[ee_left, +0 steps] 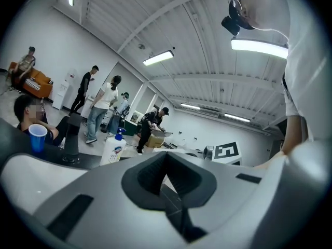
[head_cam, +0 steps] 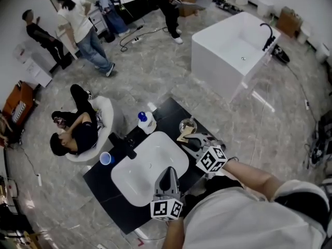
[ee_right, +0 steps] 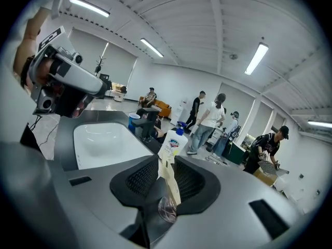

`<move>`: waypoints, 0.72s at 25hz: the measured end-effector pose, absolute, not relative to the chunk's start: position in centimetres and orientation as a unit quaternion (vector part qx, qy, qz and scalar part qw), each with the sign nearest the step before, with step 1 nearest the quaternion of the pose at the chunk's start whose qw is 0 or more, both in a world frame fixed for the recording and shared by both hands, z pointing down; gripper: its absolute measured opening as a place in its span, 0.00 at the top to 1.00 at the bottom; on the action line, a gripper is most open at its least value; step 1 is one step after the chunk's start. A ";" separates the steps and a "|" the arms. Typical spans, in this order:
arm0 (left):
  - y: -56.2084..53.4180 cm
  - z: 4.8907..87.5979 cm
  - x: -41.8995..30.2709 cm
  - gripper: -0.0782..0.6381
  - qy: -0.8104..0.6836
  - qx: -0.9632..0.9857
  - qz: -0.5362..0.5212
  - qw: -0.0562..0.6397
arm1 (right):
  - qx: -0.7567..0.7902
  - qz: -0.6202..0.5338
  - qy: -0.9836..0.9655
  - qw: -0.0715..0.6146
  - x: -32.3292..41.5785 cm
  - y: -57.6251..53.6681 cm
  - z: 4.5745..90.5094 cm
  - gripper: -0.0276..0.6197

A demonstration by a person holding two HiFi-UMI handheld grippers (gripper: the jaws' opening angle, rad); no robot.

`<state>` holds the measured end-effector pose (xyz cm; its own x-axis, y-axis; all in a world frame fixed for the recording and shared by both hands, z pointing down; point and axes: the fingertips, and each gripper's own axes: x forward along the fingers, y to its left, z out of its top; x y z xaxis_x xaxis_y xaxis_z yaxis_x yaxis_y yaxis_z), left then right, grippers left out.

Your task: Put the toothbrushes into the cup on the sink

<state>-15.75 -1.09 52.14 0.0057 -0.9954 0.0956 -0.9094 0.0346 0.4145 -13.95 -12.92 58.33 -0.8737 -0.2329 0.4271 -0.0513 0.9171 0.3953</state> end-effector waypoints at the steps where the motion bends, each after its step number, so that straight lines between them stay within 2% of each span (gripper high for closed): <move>1: -1.2 52.0 -15.9 0.89 -0.694 0.686 -0.117 0.181 | 0.075 -0.191 -0.949 0.240 -14.0 -12.8 58.2 0.78; 18: -3.2 51.0 -16.1 0.89 -0.694 0.691 -0.117 0.167 | 0.093 -0.178 -0.954 0.225 -11.5 -12.4 54.1 0.78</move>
